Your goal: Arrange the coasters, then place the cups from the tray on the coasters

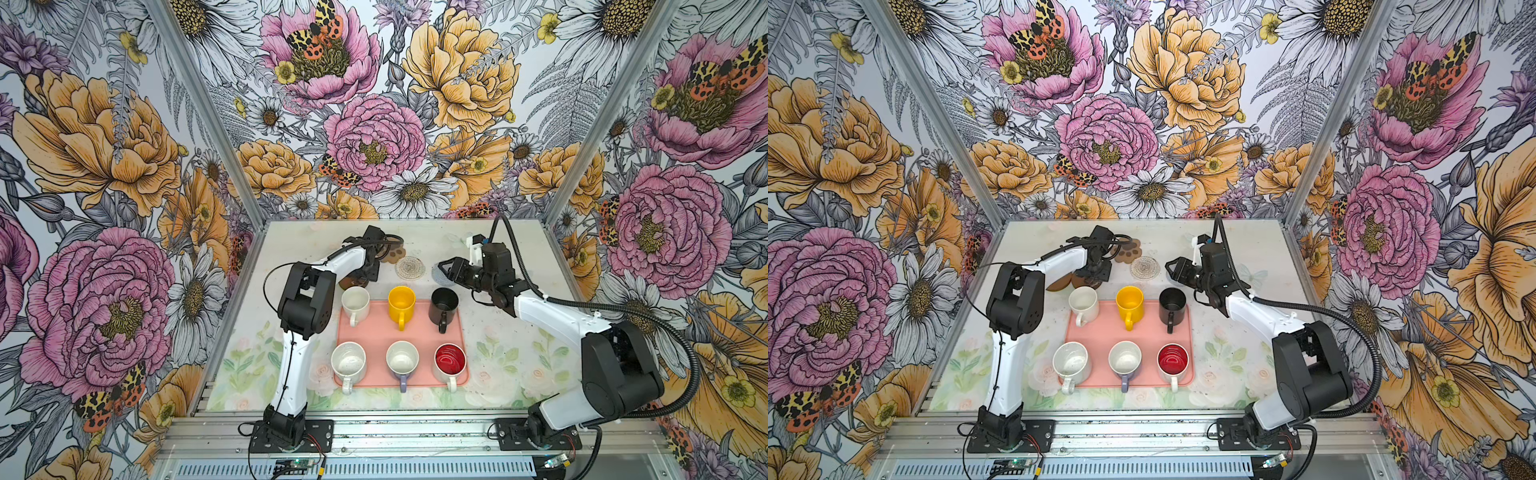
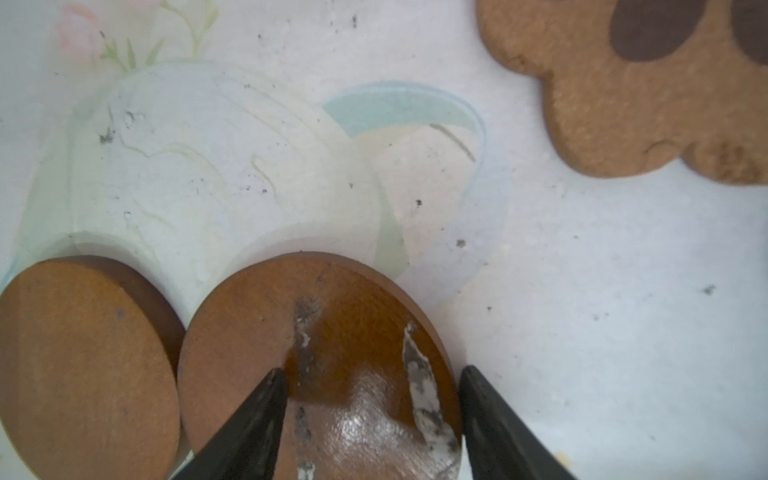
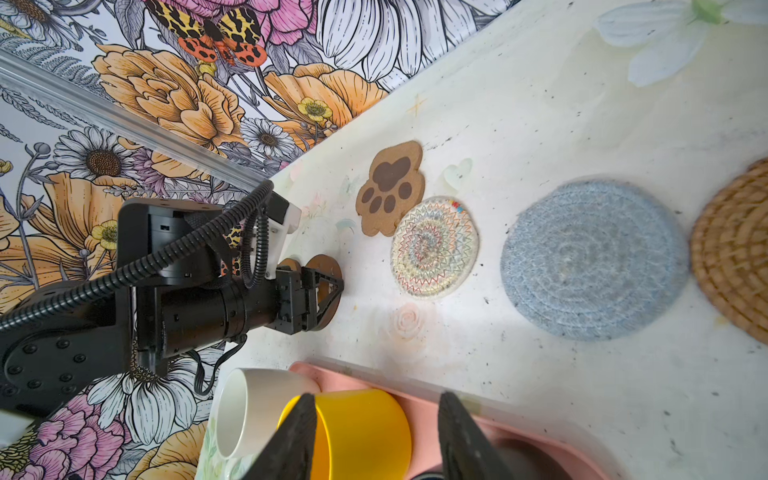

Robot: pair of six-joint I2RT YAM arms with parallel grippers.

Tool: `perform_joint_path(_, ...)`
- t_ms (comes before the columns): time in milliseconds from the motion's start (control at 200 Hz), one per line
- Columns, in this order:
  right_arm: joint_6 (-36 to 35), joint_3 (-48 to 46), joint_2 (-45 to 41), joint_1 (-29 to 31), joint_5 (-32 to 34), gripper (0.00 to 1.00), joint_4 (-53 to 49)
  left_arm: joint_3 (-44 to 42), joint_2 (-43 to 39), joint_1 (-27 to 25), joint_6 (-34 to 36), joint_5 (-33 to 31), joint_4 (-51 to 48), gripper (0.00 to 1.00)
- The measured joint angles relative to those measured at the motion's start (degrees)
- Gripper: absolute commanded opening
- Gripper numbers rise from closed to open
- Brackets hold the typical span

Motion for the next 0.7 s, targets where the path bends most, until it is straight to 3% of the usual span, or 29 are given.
perform_joint_path(360, -0.02, 0.83, 1.07, 0.35, -0.20, 0.51, 0.00, 0.81, 0.00, 0.17, -0.02, 0.02, -0.90, 0.69)
perform_joint_path(510, -0.02, 1.70, 1.16, 0.74, -0.28, 0.51, 0.02, 5.42, 0.02, -0.11, -0.04, 0.26, -2.49, 0.70)
perform_joint_path(701, 0.15, 2.89, 3.04, 1.07, -0.55, 0.33, 0.22, 15.19, 1.25, -1.18, -0.50, 1.84, -2.32, 0.70)
